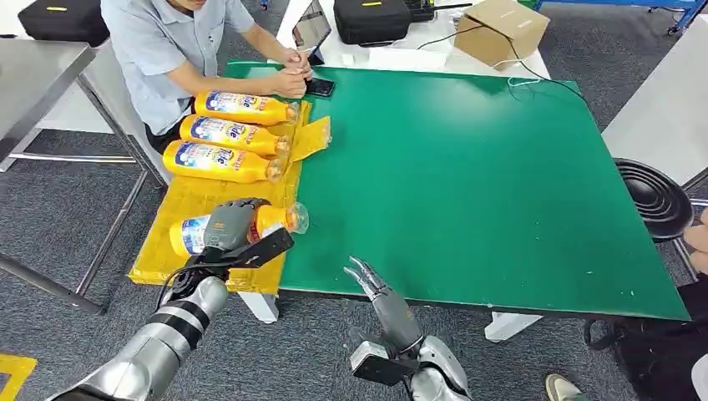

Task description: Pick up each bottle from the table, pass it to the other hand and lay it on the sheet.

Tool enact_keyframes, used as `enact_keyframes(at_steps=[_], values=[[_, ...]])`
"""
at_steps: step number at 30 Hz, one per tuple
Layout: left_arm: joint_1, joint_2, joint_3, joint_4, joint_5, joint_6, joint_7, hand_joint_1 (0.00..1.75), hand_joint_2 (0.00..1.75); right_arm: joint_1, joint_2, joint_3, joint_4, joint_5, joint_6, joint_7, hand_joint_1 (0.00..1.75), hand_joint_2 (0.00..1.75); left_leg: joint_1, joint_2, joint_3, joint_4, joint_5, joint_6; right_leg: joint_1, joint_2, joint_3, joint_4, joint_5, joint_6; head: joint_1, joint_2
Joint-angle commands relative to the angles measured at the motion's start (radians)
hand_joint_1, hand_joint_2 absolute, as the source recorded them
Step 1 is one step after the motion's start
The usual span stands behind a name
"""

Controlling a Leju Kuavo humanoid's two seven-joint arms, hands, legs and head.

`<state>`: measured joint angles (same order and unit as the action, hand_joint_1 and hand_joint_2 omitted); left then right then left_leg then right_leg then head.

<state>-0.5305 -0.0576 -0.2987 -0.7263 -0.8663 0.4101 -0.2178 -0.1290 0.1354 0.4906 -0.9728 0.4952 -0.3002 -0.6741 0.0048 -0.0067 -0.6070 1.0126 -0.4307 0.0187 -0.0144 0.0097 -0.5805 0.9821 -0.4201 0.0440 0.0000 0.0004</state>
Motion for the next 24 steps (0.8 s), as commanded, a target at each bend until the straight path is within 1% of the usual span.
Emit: enact_keyframes(at_steps=[1, 4, 5, 6, 7, 8, 9, 10, 12, 14, 16, 17, 18, 20, 22, 24], values=[[-0.07, -0.037, 0.029, 0.176, 0.047, -0.052, -0.005, 1.75, 1.75, -0.012, 0.002, -0.025, 0.027, -0.013, 0.004, -0.003, 0.0, 0.0, 0.0, -0.001, 0.002, 0.0, 0.0, -0.001, 0.0, -0.002, 0.003, 0.0, 0.0, -0.001, 0.0, 0.0], [-0.071, -0.052, 0.074, 0.211, 0.119, -0.087, -0.017, 1.75, 1.75, -0.008, 0.011, -0.031, 0.039, -0.032, -0.002, -0.008, 0.0, 0.0, 0.0, 0.0, 0.002, -0.001, 0.0, 0.0, 0.0, -0.001, 0.003, 0.0, 0.0, -0.001, 0.0, 0.0], [-0.069, -0.061, 0.112, 0.218, 0.18, -0.133, -0.025, 1.75, 1.75, -0.004, 0.019, -0.044, 0.037, -0.064, 0.015, -0.011, 0.0, 0.0, 0.0, -0.001, 0.004, -0.001, 0.0, -0.001, 0.0, -0.002, 0.005, -0.001, -0.001, -0.002, 0.0, 0.0], [-0.07, -0.06, 0.116, 0.225, 0.207, -0.166, -0.033, 1.68, 1.75, -0.003, 0.019, -0.043, 0.035, -0.072, 0.017, -0.017, 0.0, 0.0, 0.0, -0.001, 0.004, -0.001, 0.0, 0.0, 0.0, -0.002, 0.005, -0.001, -0.001, -0.001, 0.0, 0.0], [-0.069, -0.059, 0.115, 0.227, 0.207, -0.165, -0.033, 1.36, 1.75, -0.001, 0.019, -0.043, 0.034, -0.068, 0.008, -0.02, 0.0, 0.0, 0.0, -0.001, 0.006, -0.001, 0.0, 0.0, 0.0, -0.002, 0.006, -0.001, -0.001, -0.001, 0.0, 0.0], [-0.07, -0.055, 0.099, 0.235, 0.192, -0.15, -0.024, 0.12, 1.75, -0.001, 0.021, -0.047, 0.039, -0.076, 0.0, -0.023, 0.0, 0.0, 0.0, -0.001, 0.007, -0.002, -0.001, -0.001, 0.0, -0.002, 0.008, -0.001, -0.001, -0.002, 0.0, 0.0], [-0.071, -0.047, 0.06, 0.245, 0.14, -0.118, -0.008, 0.0, 1.75, 0.0, 0.021, -0.051, 0.039, -0.079, -0.009, -0.024, 0.0, 0.0, 0.0, -0.002, 0.008, -0.002, 0.0, -0.001, 0.0, -0.003, 0.008, -0.001, -0.001, -0.001, 0.0, 0.0], [-0.07, -0.044, 0.031, 0.255, 0.102, -0.107, 0.01, 0.0, 1.75, -0.001, 0.021, -0.052, 0.044, -0.083, -0.011, -0.024, 0.0, 0.0, -0.001, -0.004, 0.008, -0.002, 0.0, 0.0, -0.001, -0.005, 0.009, -0.001, -0.001, -0.001, -0.001, 0.0], [-0.065, -0.046, 0.028, 0.256, 0.1, -0.101, 0.011, 0.0, 1.75, -0.001, 0.02, -0.052, 0.046, -0.083, -0.013, -0.024, 0.0, 0.0, 0.0, -0.003, 0.009, -0.002, 0.0, 0.0, 0.0, -0.005, 0.01, -0.002, -0.001, -0.001, 0.0, 0.0], [-0.061, -0.045, 0.005, 0.269, 0.086, -0.148, 0.011, 0.0, 1.75, -0.001, 0.019, -0.051, 0.046, -0.092, -0.023, -0.024, 0.0, 0.0, 0.0, -0.002, 0.009, -0.002, 0.0, 0.0, 0.0, -0.004, 0.01, -0.002, 0.0, -0.002, 0.0, 0.0], [-0.043, -0.055, 0.02, 0.268, 0.129, -0.222, -0.004, 0.0, 1.75, -0.001, 0.01, -0.034, 0.043, -0.117, -0.038, -0.024, 0.0, 0.0, 0.0, 0.001, 0.009, -0.002, -0.001, -0.001, 0.001, -0.002, 0.009, -0.002, 0.0, -0.002, 0.0, 0.0], [-0.035, -0.056, 0.019, 0.266, 0.14, -0.244, -0.017, 0.0, 1.75, 0.0, 0.009, -0.031, 0.041, -0.131, -0.041, -0.024, 0.0, 0.0, 0.0, 0.001, 0.011, -0.003, -0.001, -0.001, 0.0, -0.003, 0.01, -0.002, -0.001, -0.003, 0.0, 0.0], [-0.028, -0.058, 0.024, 0.265, 0.153, -0.251, -0.024, 0.0, 1.75, -0.002, 0.006, -0.026, 0.045, -0.13, -0.046, -0.024, 0.0, 0.0, -0.001, -0.001, 0.01, -0.002, 0.0, -0.001, -0.001, -0.004, 0.01, -0.002, -0.001, -0.001, 0.0, 0.0], [-0.022, -0.06, 0.028, 0.264, 0.164, -0.254, -0.03, 0.0, 1.75, -0.002, 0.004, -0.023, 0.049, -0.132, -0.051, -0.024, 0.0, 0.0, -0.001, 0.0, 0.011, -0.004, -0.001, -0.001, 0.0, -0.003, 0.012, -0.003, -0.001, -0.002, 0.0, 0.0], [-0.022, -0.06, 0.028, 0.264, 0.164, -0.254, -0.03, 0.0, 1.75, -0.002, 0.004, -0.023, 0.049, -0.132, -0.051, -0.024, 0.0, 0.0, 0.0, 0.0, 0.009, -0.001, -0.001, -0.001, 0.0, -0.003, 0.009, -0.001, 0.0, -0.001, -0.001, 0.0], [-0.022, -0.06, 0.028, 0.264, 0.164, -0.254, -0.03, 0.0, 1.75, -0.002, 0.004, -0.023, 0.049, -0.132, -0.051, -0.024, 0.0, 0.0, -0.001, -0.001, 0.01, -0.002, 0.0, -0.001, 0.0, -0.003, 0.01, -0.001, -0.001, -0.001, 0.0, 0.0]])
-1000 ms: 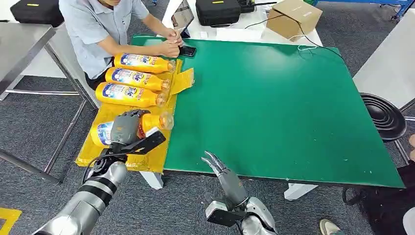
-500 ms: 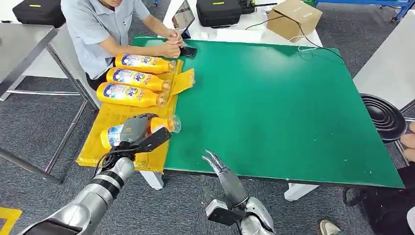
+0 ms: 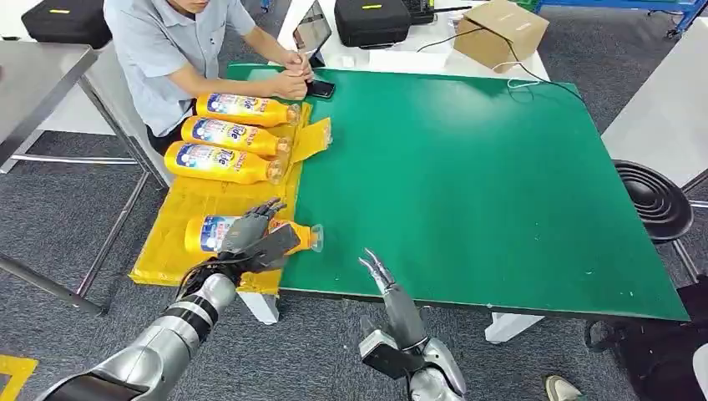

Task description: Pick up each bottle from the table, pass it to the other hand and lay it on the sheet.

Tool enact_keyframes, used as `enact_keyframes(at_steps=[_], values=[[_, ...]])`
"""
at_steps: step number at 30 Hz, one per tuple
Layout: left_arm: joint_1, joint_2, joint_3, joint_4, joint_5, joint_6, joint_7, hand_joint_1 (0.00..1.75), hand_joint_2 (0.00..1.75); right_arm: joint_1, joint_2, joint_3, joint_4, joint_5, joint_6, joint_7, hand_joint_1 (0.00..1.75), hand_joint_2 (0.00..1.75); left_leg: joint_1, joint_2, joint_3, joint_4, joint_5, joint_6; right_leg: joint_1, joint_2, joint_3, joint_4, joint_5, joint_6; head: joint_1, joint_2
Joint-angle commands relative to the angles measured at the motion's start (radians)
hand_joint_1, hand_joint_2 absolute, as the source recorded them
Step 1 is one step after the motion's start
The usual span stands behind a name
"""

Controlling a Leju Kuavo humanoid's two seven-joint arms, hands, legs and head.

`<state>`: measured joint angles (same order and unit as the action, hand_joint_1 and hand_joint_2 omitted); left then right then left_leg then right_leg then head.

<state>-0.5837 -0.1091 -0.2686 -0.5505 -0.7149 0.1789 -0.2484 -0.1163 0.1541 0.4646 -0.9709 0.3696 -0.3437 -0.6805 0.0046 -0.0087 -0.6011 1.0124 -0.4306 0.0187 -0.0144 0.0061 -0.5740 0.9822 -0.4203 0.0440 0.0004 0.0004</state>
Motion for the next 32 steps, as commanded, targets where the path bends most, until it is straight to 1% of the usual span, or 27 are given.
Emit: enact_keyframes(at_steps=[1, 5, 6, 7, 8, 10, 12, 13, 14, 16, 17, 18, 19, 22, 23, 24, 26, 32], values=[[0.031, -0.008, -0.006, 0.082, 0.009, -0.012, -0.005, 0.0, 1.75, -0.014, -0.016, 0.003, 0.052, -0.005, -0.014, -0.018, 0.0, 0.0, 0.0, 0.002, 0.004, -0.002, -0.001, -0.001, 0.0, 0.001, 0.004, -0.002, 0.0, -0.002, -0.001, 0.0], [0.047, -0.019, -0.01, 0.059, 0.04, -0.021, -0.041, 0.0, 1.75, -0.012, -0.024, 0.007, 0.056, -0.016, -0.027, -0.018, 0.0, 0.0, 0.0, 0.002, 0.004, -0.003, 0.0, 0.0, 0.0, 0.0, 0.004, -0.002, 0.0, -0.002, -0.001, 0.0], [0.059, -0.031, 0.024, 0.033, 0.099, -0.035, -0.072, 0.0, 1.75, -0.01, -0.024, 0.008, 0.058, -0.016, -0.035, -0.018, 0.0, 0.0, 0.0, 0.001, 0.003, -0.002, 0.0, 0.0, 0.0, 0.0, 0.003, -0.002, 0.0, -0.001, -0.001, 0.0], [0.07, -0.042, 0.065, 0.01, 0.186, -0.093, -0.094, 0.0, 1.75, -0.009, -0.026, 0.013, 0.061, -0.019, -0.04, -0.018, 0.0, 0.0, 0.0, 0.002, 0.004, -0.002, 0.0, 0.0, 0.0, 0.001, 0.003, -0.003, 0.0, -0.002, -0.001, 0.0], [0.085, -0.053, 0.115, -0.017, 0.305, -0.189, -0.103, 0.0, 1.75, -0.01, -0.027, 0.022, 0.066, -0.021, -0.048, -0.018, 0.0, 0.0, 0.0, 0.001, 0.003, -0.002, 0.0, 0.0, 0.0, 0.001, 0.003, -0.002, 0.0, -0.001, -0.001, 0.0], [0.112, -0.049, 0.106, -0.072, 0.402, -0.248, -0.104, 0.0, 1.75, -0.013, -0.03, 0.039, 0.079, -0.033, -0.068, -0.018, 0.0, 0.0, 0.0, 0.002, 0.003, -0.002, -0.001, 0.0, 0.0, 0.001, 0.003, -0.002, 0.0, -0.001, -0.001, 0.0], [0.134, -0.045, 0.088, -0.118, 0.474, -0.27, -0.1, 0.0, 1.75, -0.012, -0.036, 0.051, 0.08, -0.044, -0.085, -0.018, 0.0, 0.0, 0.0, 0.001, 0.004, -0.002, -0.001, 0.0, 0.0, 0.001, 0.004, -0.002, 0.0, -0.001, -0.001, 0.0], [0.15, -0.048, 0.09, -0.155, 0.515, -0.281, -0.113, 0.0, 1.75, -0.011, -0.036, 0.051, 0.083, -0.051, -0.087, -0.018, 0.0, 0.0, -0.001, 0.0, 0.004, -0.002, -0.001, 0.0, -0.001, 0.0, 0.005, -0.002, -0.001, -0.001, 0.0, 0.0], [0.179, -0.043, 0.07, -0.233, 0.579, -0.277, -0.116, 0.0, 1.75, -0.009, -0.042, 0.061, 0.079, -0.058, -0.097, -0.018, 0.0, 0.0, 0.0, 0.002, 0.005, -0.003, -0.001, 0.0, 0.0, 0.002, 0.005, -0.002, 0.0, -0.001, -0.001, 0.0], [0.227, -0.051, 0.063, -0.364, 0.668, -0.24, -0.148, 0.0, 1.75, -0.001, -0.047, 0.067, 0.07, -0.07, -0.108, -0.018, 0.0, 0.0, 0.0, 0.002, 0.004, -0.002, -0.001, -0.001, 0.0, 0.002, 0.004, -0.002, 0.0, -0.002, -0.001, 0.0], [0.28, -0.057, 0.053, -0.496, 0.732, -0.245, -0.226, 0.0, 1.75, 0.006, -0.054, 0.079, 0.048, -0.083, -0.102, -0.018, 0.0, 0.0, 0.0, 0.001, 0.003, -0.001, -0.001, 0.0, 0.0, 0.001, 0.003, -0.001, 0.0, -0.001, -0.001, 0.0], [0.295, -0.051, 0.041, -0.532, 0.757, -0.269, -0.244, 0.0, 1.75, 0.008, -0.059, 0.09, 0.034, -0.087, -0.092, -0.018, 0.0, 0.0, 0.0, 0.001, 0.003, -0.001, -0.001, -0.001, 0.0, 0.0, 0.003, -0.001, -0.001, -0.002, -0.001, 0.0], [0.314, -0.045, 0.034, -0.571, 0.763, -0.27, -0.236, 0.0, 1.75, 0.007, -0.057, 0.091, 0.036, -0.087, -0.093, -0.018, 0.0, 0.0, 0.0, 0.0, 0.002, 0.0, -0.001, 0.0, 0.0, 0.0, 0.002, -0.001, -0.001, -0.002, -0.001, 0.0], [0.325, -0.037, 0.028, -0.596, 0.778, -0.29, -0.242, 0.0, 1.75, 0.005, -0.055, 0.092, 0.035, -0.089, -0.093, -0.018, 0.0, 0.0, 0.0, 0.002, 0.001, 0.0, -0.002, -0.001, 0.0, 0.001, 0.0, 0.0, -0.002, -0.002, -0.001, 0.0], [0.349, -0.039, 0.037, -0.643, 0.879, -0.363, -0.275, 0.0, 1.75, 0.012, -0.061, 0.099, -0.003, -0.129, -0.06, -0.018, 0.0, 0.0, 0.0, 0.001, 0.0, 0.0, -0.001, -0.001, 0.001, 0.0, 0.0, 0.0, -0.001, -0.002, -0.001, 0.0], [0.368, -0.052, 0.054, -0.679, 0.951, -0.401, -0.281, 0.0, 1.75, 0.02, -0.066, 0.099, -0.023, -0.147, -0.051, -0.018, 0.0, 0.0, 0.0, 0.001, -0.001, 0.0, -0.001, 0.0, 0.0, 0.0, -0.002, 0.0, -0.001, -0.001, 0.0, 0.0], [0.398, -0.067, 0.07, -0.742, 1.02, -0.401, -0.264, 0.0, 1.75, 0.026, -0.069, 0.098, -0.042, -0.159, -0.053, -0.018, 0.0, 0.0, 0.0, 0.002, -0.002, 0.0, -0.002, 0.0, 0.0, 0.001, -0.002, 0.0, -0.001, -0.001, -0.001, 0.0], [0.398, -0.067, 0.07, -0.742, 1.02, -0.401, -0.264, 0.0, 1.75, 0.026, -0.069, 0.098, -0.042, -0.159, -0.053, -0.018, 0.0, 0.0, 0.0, 0.001, -0.002, 0.0, -0.001, -0.001, 0.001, 0.0, -0.002, 0.0, -0.001, -0.002, -0.001, 0.0]])
